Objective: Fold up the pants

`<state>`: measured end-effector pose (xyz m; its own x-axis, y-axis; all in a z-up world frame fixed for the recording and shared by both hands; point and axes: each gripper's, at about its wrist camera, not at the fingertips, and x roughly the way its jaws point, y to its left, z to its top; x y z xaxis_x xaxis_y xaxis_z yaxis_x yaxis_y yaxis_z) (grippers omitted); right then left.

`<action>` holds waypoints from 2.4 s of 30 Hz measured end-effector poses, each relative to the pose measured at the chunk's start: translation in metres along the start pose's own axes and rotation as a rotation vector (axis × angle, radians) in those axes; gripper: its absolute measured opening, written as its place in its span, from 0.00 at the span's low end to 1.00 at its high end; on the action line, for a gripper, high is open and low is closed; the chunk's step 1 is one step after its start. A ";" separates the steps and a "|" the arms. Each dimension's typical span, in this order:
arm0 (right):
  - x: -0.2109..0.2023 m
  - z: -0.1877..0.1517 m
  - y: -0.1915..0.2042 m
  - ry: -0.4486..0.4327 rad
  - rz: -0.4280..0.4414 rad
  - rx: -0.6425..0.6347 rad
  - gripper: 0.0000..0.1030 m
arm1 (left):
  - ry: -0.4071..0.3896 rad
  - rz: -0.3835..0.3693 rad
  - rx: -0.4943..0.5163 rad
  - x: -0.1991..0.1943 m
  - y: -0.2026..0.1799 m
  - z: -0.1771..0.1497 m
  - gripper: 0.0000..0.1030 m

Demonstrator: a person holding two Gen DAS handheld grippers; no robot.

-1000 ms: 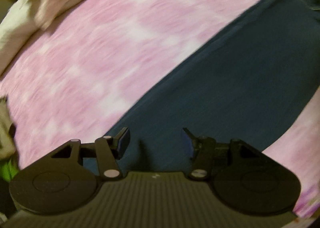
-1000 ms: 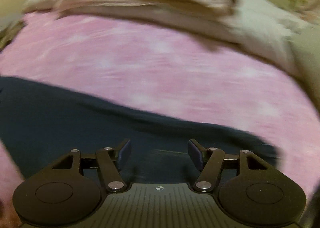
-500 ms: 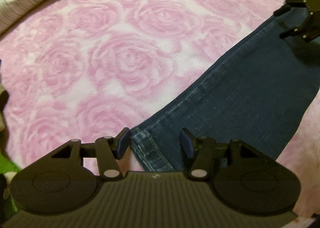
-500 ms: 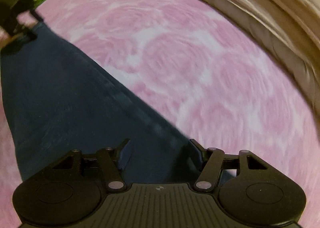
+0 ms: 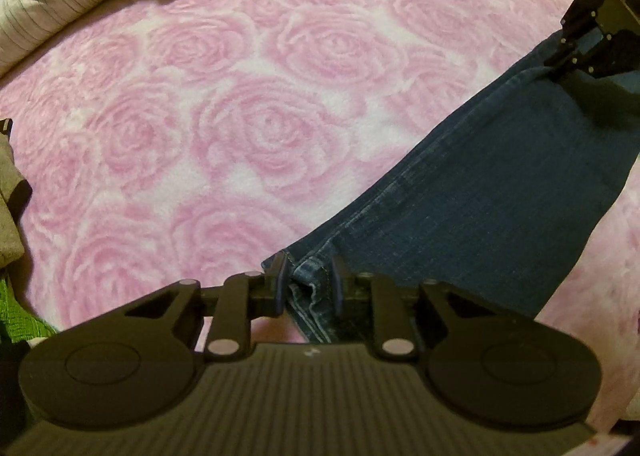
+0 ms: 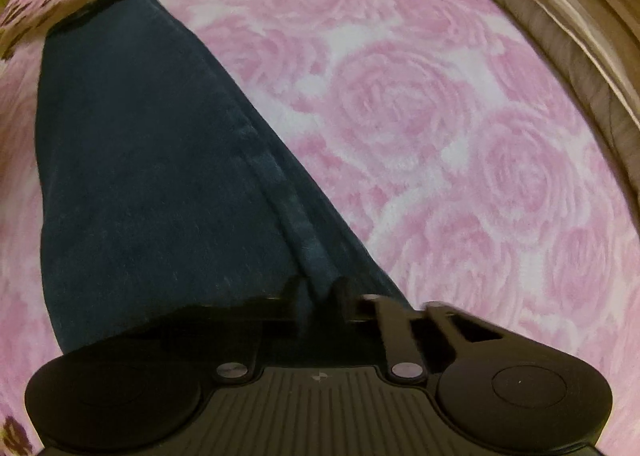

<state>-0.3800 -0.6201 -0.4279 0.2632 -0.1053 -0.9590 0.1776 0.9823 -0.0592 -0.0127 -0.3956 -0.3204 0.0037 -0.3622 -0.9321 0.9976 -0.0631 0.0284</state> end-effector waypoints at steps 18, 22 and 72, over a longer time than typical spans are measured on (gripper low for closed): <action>-0.025 -0.021 -0.009 -0.095 -0.159 0.298 0.39 | 0.035 0.086 0.041 0.008 0.000 0.006 0.24; -0.063 -0.088 0.005 -0.112 -0.248 0.616 0.49 | 0.027 0.117 0.149 -0.007 -0.021 0.023 0.22; -0.100 -0.292 0.042 -0.648 -0.381 1.756 0.34 | -0.126 -0.566 0.830 0.047 -0.379 0.220 0.06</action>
<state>-0.6759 -0.5234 -0.4156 0.1734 -0.6885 -0.7042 0.8157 -0.3003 0.4945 -0.4058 -0.5933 -0.2958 -0.5099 -0.1709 -0.8431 0.4872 -0.8651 -0.1192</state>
